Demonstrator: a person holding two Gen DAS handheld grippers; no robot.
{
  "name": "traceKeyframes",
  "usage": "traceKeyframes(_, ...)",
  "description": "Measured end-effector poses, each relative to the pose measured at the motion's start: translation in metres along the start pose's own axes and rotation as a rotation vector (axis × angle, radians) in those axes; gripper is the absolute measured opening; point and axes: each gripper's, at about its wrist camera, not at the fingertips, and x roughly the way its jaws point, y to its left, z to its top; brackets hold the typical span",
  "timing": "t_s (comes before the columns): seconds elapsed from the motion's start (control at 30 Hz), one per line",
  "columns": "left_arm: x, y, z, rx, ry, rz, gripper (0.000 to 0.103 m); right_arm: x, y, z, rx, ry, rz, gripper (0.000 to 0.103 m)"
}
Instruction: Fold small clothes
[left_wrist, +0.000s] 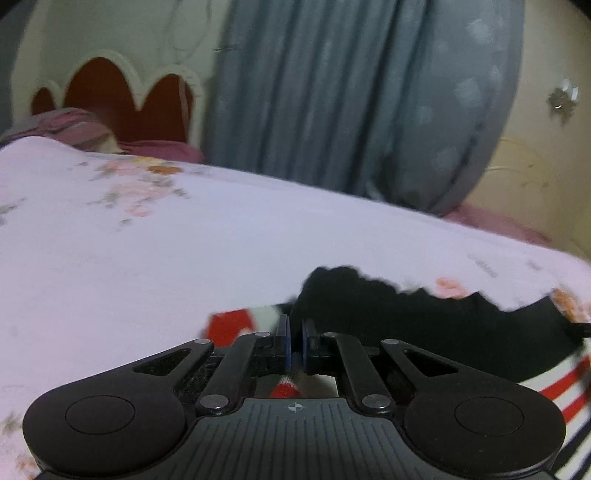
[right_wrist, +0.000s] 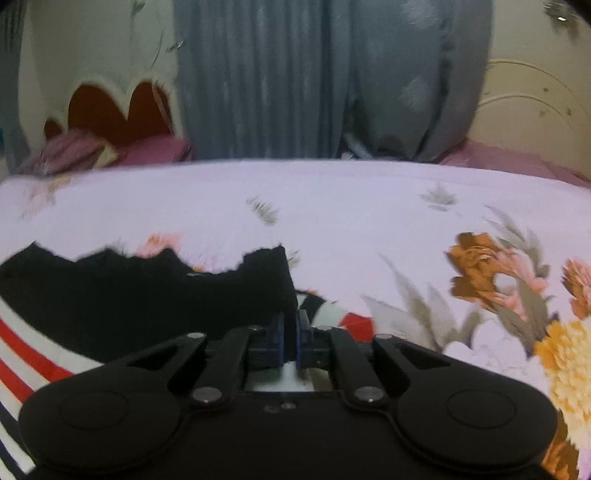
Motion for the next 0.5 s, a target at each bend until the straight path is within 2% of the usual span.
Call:
traceKeyframes(0.07,0.018,-0.002,-0.007,0.001,0.07,0.019,0.004,0.01,-0.003,-0.007,0.005,0.048,-0.026,0.005)
traceKeyframes(0.1,0.02,-0.004,-0.008,0.013,0.061,0.026,0.004,0.019,-0.003,-0.013,0.013,0.083,-0.039,0.005)
traceKeyframes(0.23,0.021,-0.004,-0.005,0.022,0.07,0.024,0.005,0.025,0.0,-0.014,0.034,0.072,-0.059,0.007)
traceKeyframes(0.27,0.019,-0.002,-0.005,0.018,0.073,0.016,0.008,0.025,0.001,-0.013,0.021,0.074,-0.064,0.011)
traceKeyframes(0.3,0.017,0.001,-0.003,0.009,0.078,0.008,0.01,0.023,0.003,-0.011,0.01,0.075,-0.077,0.032)
traceKeyframes(0.33,0.016,0.003,0.0,-0.005,0.086,0.003,0.027,0.019,0.006,-0.006,-0.004,0.058,-0.105,0.046)
traceKeyframes(0.37,0.01,0.001,0.003,-0.024,0.088,0.011,0.063,0.01,0.009,-0.004,-0.016,0.012,-0.113,0.063)
traceKeyframes(0.4,-0.003,-0.008,0.005,-0.031,0.06,0.031,0.077,0.0,0.012,-0.004,-0.029,-0.048,-0.097,0.06)
traceKeyframes(0.43,-0.013,-0.019,0.009,-0.015,0.001,0.052,0.087,-0.005,0.02,-0.002,-0.043,-0.072,-0.068,0.057)
traceKeyframes(0.47,-0.019,-0.033,0.013,0.024,-0.038,0.042,0.087,-0.005,0.028,0.001,-0.053,-0.061,-0.046,0.046)
traceKeyframes(0.5,-0.019,-0.048,0.015,0.057,-0.042,0.021,0.087,-0.003,0.038,0.003,-0.066,-0.051,-0.012,0.038)
